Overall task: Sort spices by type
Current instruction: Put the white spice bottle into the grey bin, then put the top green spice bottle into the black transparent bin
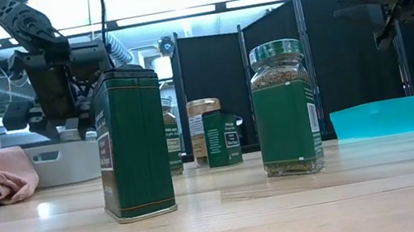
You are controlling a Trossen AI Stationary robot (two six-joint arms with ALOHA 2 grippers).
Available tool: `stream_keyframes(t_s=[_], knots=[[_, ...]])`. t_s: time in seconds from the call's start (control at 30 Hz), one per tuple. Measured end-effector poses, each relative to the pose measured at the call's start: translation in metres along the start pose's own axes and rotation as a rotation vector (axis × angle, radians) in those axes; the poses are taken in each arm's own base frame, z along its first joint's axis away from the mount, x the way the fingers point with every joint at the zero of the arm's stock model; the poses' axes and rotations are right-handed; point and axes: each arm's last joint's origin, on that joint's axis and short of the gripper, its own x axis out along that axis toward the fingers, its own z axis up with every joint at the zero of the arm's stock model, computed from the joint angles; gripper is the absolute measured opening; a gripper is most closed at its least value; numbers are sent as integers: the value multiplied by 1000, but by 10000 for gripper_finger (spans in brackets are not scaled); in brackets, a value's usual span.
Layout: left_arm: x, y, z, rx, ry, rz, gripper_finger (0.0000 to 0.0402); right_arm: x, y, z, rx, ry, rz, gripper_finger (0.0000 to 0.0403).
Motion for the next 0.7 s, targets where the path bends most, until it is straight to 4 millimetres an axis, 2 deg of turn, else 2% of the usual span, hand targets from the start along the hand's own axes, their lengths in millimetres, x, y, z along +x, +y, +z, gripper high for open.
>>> stream_keyframes(t_s=[0.4, 0.7], knots=[[-1, -1, 0, 86, 31, -14, 311, 0, 0, 0, 0, 0, 0, 160], [-11, -15, 18, 174, 9, -59, 335, 0, 0, 0, -1, 0, 0, 160]])
